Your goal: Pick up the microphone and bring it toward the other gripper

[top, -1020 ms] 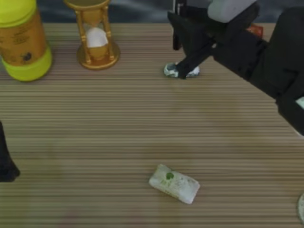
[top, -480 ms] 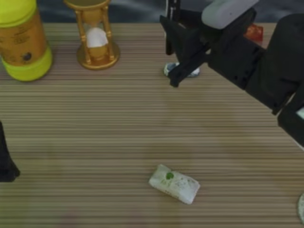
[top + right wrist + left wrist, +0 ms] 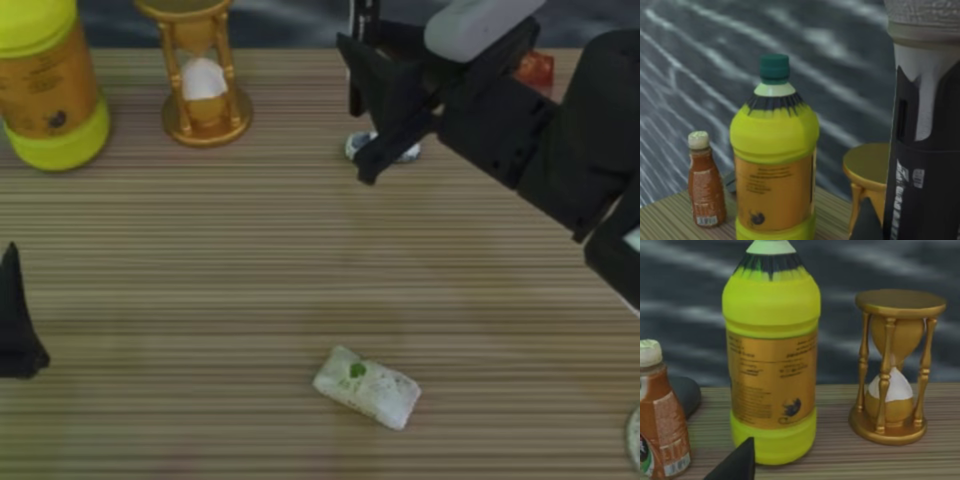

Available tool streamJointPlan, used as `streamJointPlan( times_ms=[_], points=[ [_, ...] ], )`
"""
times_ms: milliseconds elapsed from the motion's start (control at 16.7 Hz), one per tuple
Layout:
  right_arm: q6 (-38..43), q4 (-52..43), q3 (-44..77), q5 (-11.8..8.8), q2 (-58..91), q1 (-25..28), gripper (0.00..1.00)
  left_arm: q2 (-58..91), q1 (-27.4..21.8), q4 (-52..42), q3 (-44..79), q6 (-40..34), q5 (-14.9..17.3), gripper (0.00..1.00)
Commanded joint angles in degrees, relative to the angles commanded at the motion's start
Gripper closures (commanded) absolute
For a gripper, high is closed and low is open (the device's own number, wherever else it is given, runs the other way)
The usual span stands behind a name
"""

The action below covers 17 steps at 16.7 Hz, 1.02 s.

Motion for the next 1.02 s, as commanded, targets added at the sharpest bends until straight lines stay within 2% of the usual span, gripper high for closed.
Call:
streamJointPlan(
  times_ms=[720,1020],
  points=[
    [0.0,0.0,0.0,0.0,0.0,0.0,1.00,47.3,-23.5,15.1,31.2,2.3,9.2,0.00],
    [0.0,0.0,0.0,0.0,0.0,0.0,1.00,58.0,-29.2,18.2,38.1,3.0,11.4,0.00]
  ],
)
